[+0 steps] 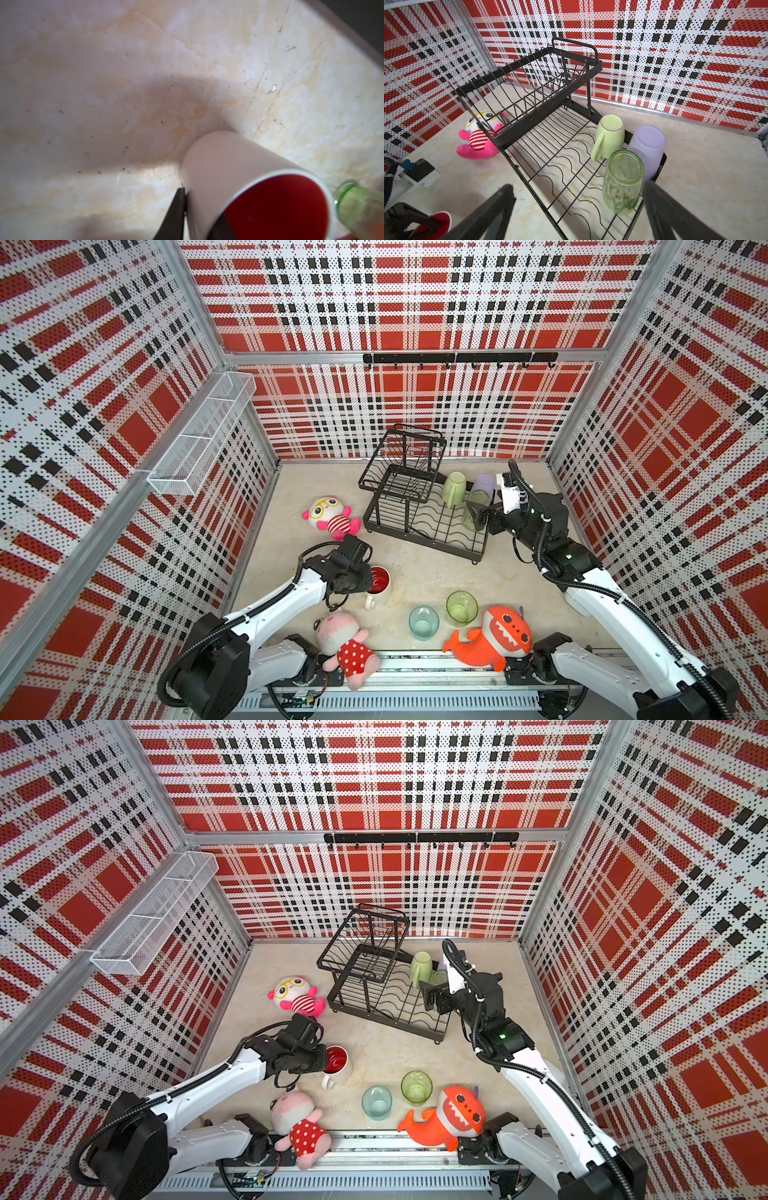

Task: Load cups into a dish rack
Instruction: Pick up the cup from the center of the table.

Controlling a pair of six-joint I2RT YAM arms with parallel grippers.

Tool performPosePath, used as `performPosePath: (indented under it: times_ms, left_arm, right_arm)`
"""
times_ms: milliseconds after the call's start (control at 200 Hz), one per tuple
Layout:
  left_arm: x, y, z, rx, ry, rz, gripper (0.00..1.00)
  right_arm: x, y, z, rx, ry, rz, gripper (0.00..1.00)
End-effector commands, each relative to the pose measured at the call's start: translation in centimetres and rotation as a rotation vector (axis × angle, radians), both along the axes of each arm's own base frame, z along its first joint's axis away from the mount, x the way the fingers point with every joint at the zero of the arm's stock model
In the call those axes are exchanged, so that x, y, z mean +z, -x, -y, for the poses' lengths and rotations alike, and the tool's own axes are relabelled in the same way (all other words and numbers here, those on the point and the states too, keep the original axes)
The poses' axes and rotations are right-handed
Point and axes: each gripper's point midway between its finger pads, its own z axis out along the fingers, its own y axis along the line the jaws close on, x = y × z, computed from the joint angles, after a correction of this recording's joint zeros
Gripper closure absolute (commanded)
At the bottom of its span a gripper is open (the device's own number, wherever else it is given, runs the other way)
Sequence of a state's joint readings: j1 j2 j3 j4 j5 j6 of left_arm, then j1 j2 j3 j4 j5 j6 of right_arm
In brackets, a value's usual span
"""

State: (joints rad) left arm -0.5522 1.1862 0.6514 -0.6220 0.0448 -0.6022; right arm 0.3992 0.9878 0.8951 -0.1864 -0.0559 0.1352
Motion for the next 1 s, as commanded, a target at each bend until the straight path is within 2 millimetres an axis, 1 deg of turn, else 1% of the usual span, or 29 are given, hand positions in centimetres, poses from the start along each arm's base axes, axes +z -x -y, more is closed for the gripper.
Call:
performPosePath:
  times_ms: [0, 90, 125, 215, 256, 331, 411, 461, 536, 656, 727, 797, 892, 927, 992]
  left_arm:
    - [0.4, -0.3, 0.7, -0.015, 0.018, 0.001, 0.86]
    - [0.4, -0.4, 0.7, -0.013, 0.019, 0.006, 0.91]
    - [0.4, -0.3, 0.9, -0.018, 0.027, 0.008, 0.92]
    - [0.5, -0.4, 1.3, -0.03, 0.048, 0.014, 0.97]
    - [0.8, -0.6, 1.5, -0.034, 0.06, 0.02, 1.0]
    - [1.8, -1.0, 1.9, -0.041, 0.083, 0.051, 1.0]
    - [3.4, -1.6, 2.4, -0.056, 0.117, 0.105, 1.0]
    - [4.7, -2.1, 2.7, -0.066, 0.144, 0.142, 1.0]
    - [7.2, -2.8, 3.3, -0.089, 0.205, 0.212, 1.0]
    - [12.3, -4.1, 4.3, -0.158, 0.304, 0.399, 1.0]
    - [14.8, -4.5, 4.5, -0.194, 0.357, 0.498, 1.0]
    - [17.2, -4.1, 5.2, -0.254, 0.441, 0.58, 1.0]
    - [20.0, -3.0, 6.3, -0.346, 0.544, 0.689, 1.0]
    - [21.0, -2.6, 6.7, -0.377, 0.575, 0.726, 1.0]
    - [22.3, -1.9, 7.2, -0.429, 0.622, 0.784, 1.0]
  right_arm:
    - [0.7, 0.0, 0.1, -0.002, 0.005, 0.042, 0.0]
    - [0.9, -0.2, -0.1, 0.0, 0.004, 0.043, 0.0]
    - [1.0, -0.2, -0.1, -0.002, 0.003, 0.042, 0.0]
    - [1.1, -0.3, 0.0, -0.011, -0.005, 0.038, 0.0]
    - [1.1, -0.2, 0.1, -0.012, -0.009, 0.037, 0.0]
    - [1.1, -0.1, 0.0, -0.011, -0.015, 0.037, 0.0]
    - [1.3, -0.1, 0.0, -0.01, -0.023, 0.036, 0.0]
    - [1.4, 0.0, 0.0, -0.01, -0.034, 0.034, 0.0]
    - [1.7, 0.1, -0.4, 0.007, -0.057, 0.03, 0.0]
    - [1.8, 0.9, -1.7, 0.097, -0.071, 0.038, 0.0]
    - [2.0, 1.4, -2.5, 0.155, -0.077, 0.036, 0.0]
    - [2.4, 2.1, -3.5, 0.226, -0.08, 0.028, 0.0]
    - [2.4, 3.2, -5.0, 0.338, -0.083, 0.011, 0.0]
    - [2.3, 3.6, -5.5, 0.381, -0.086, 0.007, 0.0]
    - [2.4, 5.0, -6.7, 0.49, -0.103, 0.015, 0.0]
